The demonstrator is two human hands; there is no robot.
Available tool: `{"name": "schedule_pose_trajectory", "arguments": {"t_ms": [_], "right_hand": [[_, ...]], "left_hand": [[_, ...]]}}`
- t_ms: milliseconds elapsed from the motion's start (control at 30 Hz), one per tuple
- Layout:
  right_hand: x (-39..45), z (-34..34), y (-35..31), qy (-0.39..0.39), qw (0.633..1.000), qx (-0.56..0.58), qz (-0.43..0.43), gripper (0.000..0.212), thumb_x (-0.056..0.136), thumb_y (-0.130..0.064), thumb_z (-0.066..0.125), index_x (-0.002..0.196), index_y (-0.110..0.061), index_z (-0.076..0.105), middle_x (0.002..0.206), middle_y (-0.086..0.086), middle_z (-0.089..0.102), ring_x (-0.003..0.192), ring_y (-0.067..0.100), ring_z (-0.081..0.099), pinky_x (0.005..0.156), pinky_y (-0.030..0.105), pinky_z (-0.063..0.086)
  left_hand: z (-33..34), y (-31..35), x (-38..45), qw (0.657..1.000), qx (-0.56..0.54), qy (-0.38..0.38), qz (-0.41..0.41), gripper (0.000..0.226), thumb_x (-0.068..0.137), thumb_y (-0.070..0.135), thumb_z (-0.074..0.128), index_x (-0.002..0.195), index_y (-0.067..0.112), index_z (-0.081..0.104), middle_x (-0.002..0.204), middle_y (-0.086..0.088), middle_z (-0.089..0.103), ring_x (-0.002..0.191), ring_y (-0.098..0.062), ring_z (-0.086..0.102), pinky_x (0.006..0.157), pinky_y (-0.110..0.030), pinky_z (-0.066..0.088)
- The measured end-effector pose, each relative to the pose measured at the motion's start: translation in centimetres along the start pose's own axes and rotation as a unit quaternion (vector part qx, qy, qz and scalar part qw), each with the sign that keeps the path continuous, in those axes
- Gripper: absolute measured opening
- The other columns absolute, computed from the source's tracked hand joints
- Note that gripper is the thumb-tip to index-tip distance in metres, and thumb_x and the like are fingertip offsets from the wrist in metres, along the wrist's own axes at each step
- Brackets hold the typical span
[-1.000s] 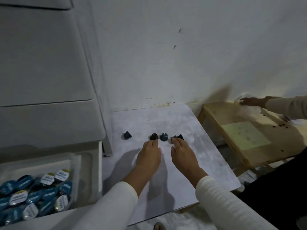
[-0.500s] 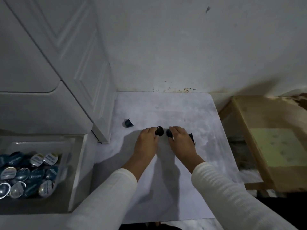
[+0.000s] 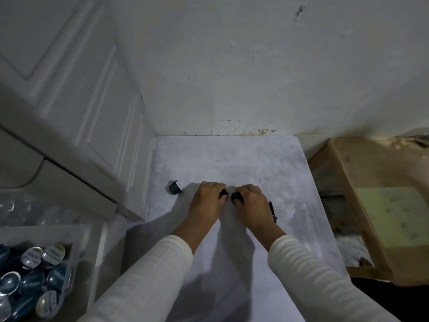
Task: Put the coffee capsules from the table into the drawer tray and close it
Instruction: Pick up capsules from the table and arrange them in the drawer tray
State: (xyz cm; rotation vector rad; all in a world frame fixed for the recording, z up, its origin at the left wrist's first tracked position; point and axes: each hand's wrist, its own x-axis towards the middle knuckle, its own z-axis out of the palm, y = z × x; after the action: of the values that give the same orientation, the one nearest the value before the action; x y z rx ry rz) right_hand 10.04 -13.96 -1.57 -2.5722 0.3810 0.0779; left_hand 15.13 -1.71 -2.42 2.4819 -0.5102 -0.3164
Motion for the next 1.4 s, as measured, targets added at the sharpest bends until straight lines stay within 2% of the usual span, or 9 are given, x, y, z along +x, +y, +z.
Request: {"name": "schedule_pose_trajectory", "arguments": {"t_ms": [267, 433, 567, 733, 900, 1000, 1167, 1267, 1400], "right_hand": [[-1.8, 0.7, -1.5, 0.035, 0.997, 0.075, 0.007, 0.024, 0.086, -0.010, 0.058, 0.108, -0.004, 0.063, 0.111, 0.013, 0.063, 0.097, 0.027, 0.061, 0.084, 0.023, 0.042], [-3.9, 1.4, -1.8, 0.051, 0.992, 0.114, 0.008, 0.026, 0.085, -0.011, 0.061, 0.110, -0.006, 0.063, 0.115, 0.011, 0.062, 0.101, 0.025, 0.060, 0.085, 0.016, 0.036], [-5.3, 1.9, -1.5, 0.035, 0.987, 0.154, 0.018, 0.037, 0.085, -0.010, 0.062, 0.121, -0.008, 0.056, 0.124, 0.009, 0.057, 0.110, 0.023, 0.055, 0.098, 0.023, 0.040], [-6.9, 2.2, -0.8, 0.039, 0.982, 0.182, 0.010, 0.044, 0.083, -0.004, 0.064, 0.125, -0.009, 0.053, 0.123, 0.007, 0.055, 0.111, 0.020, 0.055, 0.103, 0.033, 0.044], [-8.1, 2.1, -0.1, 0.038, 0.983, 0.181, -0.018, 0.046, 0.083, -0.004, 0.063, 0.127, -0.008, 0.052, 0.117, 0.005, 0.053, 0.104, 0.008, 0.049, 0.097, 0.018, 0.037], [-8.8, 2.2, 0.8, 0.042, 0.986, 0.159, -0.025, 0.043, 0.083, -0.007, 0.064, 0.125, -0.011, 0.055, 0.105, -0.001, 0.049, 0.097, 0.005, 0.047, 0.090, 0.011, 0.034], [-9.0, 1.4, 1.1, 0.026, 0.978, 0.205, 0.005, 0.019, 0.084, -0.014, 0.063, 0.103, -0.014, 0.066, 0.104, 0.003, 0.055, 0.095, 0.015, 0.054, 0.090, 0.021, 0.041], [-9.0, 1.4, 1.5, 0.026, 0.977, 0.210, 0.004, 0.021, 0.081, -0.015, 0.066, 0.098, -0.026, 0.068, 0.110, 0.000, 0.059, 0.097, 0.010, 0.057, 0.092, 0.017, 0.041], [-9.0, 1.3, 1.7, 0.037, 0.985, 0.165, 0.019, 0.022, 0.081, -0.023, 0.068, 0.102, -0.019, 0.069, 0.104, 0.002, 0.064, 0.087, 0.007, 0.054, 0.086, 0.013, 0.039]], "left_hand": [[-0.3, -0.8, -3.0, 0.991, -0.087, 0.091, -0.048, 0.026, 0.091, 0.018, 0.056, 0.115, 0.015, 0.063, 0.116, -0.003, 0.064, 0.108, -0.014, 0.057, 0.089, -0.009, 0.032], [0.0, -1.4, -6.0, 0.980, -0.139, 0.126, -0.064, 0.019, 0.086, 0.013, 0.063, 0.105, 0.010, 0.065, 0.099, -0.005, 0.069, 0.092, -0.017, 0.064, 0.079, -0.015, 0.044], [0.5, -2.1, -7.4, 0.976, -0.142, 0.138, -0.093, 0.016, 0.086, 0.011, 0.063, 0.102, 0.009, 0.063, 0.098, -0.006, 0.069, 0.092, -0.017, 0.065, 0.078, -0.019, 0.049], [0.3, -1.4, -8.4, 0.977, -0.132, 0.158, -0.059, 0.030, 0.090, 0.013, 0.058, 0.120, 0.012, 0.059, 0.112, -0.007, 0.065, 0.103, -0.017, 0.061, 0.087, -0.015, 0.043], [0.2, -0.6, -7.7, 0.994, -0.047, 0.096, -0.012, 0.038, 0.093, 0.021, 0.055, 0.131, 0.020, 0.053, 0.118, -0.006, 0.059, 0.110, -0.017, 0.056, 0.096, -0.021, 0.042], [0.3, -0.4, -7.4, 0.995, -0.033, 0.094, -0.020, 0.033, 0.093, 0.021, 0.055, 0.125, 0.015, 0.059, 0.117, -0.007, 0.060, 0.105, -0.017, 0.058, 0.092, -0.017, 0.042], [0.3, -0.3, -7.5, 0.991, -0.035, 0.118, -0.046, 0.024, 0.091, 0.016, 0.057, 0.113, 0.013, 0.066, 0.112, -0.009, 0.064, 0.098, -0.021, 0.062, 0.089, -0.022, 0.047], [0.1, -0.1, -7.8, 0.987, -0.054, 0.135, -0.064, 0.021, 0.088, 0.008, 0.057, 0.105, 0.010, 0.069, 0.103, -0.011, 0.067, 0.092, -0.022, 0.064, 0.081, -0.018, 0.044], [-0.1, -0.1, -7.8, 0.980, -0.078, 0.148, -0.108, 0.020, 0.088, 0.007, 0.057, 0.103, 0.010, 0.070, 0.100, -0.010, 0.071, 0.091, -0.022, 0.065, 0.083, -0.024, 0.048]]}}
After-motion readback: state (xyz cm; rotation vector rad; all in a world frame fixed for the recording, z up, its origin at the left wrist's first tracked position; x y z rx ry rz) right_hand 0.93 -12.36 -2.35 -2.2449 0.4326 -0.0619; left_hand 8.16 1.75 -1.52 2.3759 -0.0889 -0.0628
